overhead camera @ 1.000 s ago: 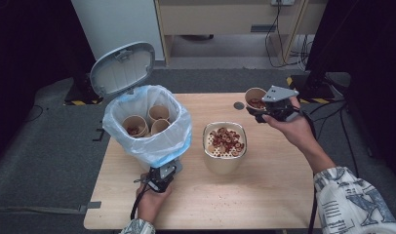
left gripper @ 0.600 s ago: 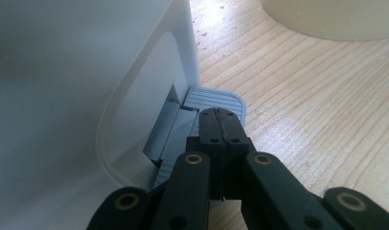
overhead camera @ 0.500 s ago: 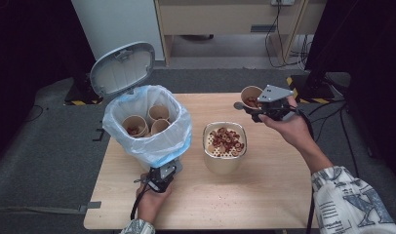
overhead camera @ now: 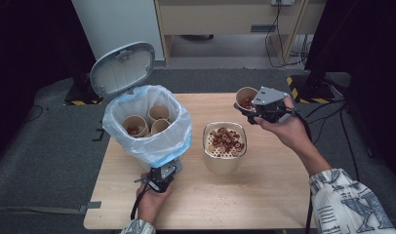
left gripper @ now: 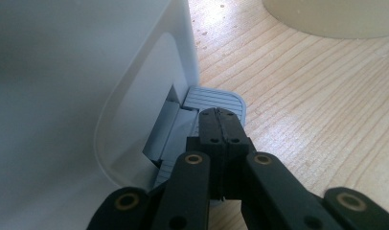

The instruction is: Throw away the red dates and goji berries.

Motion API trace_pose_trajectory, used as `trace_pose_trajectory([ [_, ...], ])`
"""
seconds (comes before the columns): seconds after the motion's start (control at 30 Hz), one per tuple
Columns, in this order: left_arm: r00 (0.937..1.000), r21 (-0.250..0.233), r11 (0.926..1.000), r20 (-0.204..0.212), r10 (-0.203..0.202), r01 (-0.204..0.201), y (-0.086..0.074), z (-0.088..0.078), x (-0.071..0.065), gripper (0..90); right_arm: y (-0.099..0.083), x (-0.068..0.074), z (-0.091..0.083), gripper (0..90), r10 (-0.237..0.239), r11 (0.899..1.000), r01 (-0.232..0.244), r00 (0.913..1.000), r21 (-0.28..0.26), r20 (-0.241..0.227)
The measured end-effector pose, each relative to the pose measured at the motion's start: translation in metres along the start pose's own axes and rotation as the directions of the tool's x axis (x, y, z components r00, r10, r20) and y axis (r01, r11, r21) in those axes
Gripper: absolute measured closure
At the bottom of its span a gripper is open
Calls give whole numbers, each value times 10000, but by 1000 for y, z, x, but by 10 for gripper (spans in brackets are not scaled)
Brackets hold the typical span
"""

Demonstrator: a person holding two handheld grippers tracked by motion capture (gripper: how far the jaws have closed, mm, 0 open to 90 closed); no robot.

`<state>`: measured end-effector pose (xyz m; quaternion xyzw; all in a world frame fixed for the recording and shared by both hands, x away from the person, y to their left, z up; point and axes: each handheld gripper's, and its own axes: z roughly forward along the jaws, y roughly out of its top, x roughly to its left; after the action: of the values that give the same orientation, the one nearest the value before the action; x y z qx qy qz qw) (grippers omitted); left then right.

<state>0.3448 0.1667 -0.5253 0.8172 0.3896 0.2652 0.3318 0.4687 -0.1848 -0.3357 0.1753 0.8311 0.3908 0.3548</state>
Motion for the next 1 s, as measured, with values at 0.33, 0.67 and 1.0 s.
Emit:
trace_pose_trajectory([
  [0.33,10000,-45,10000,-44,-22,22,0,0,-1,894,9,8,-3,335,-253,9997,253,9997,47,1],
  [0.67,10000,-32,10000,-27,-34,34,0,0,-1,894,17,13,-4,334,-1634,9864,1613,9835,314,783],
  [1.0,9997,-5,9998,117,223,-223,1,1,1,894,24,14,-4,330,-2207,9750,2169,9707,488,949],
])
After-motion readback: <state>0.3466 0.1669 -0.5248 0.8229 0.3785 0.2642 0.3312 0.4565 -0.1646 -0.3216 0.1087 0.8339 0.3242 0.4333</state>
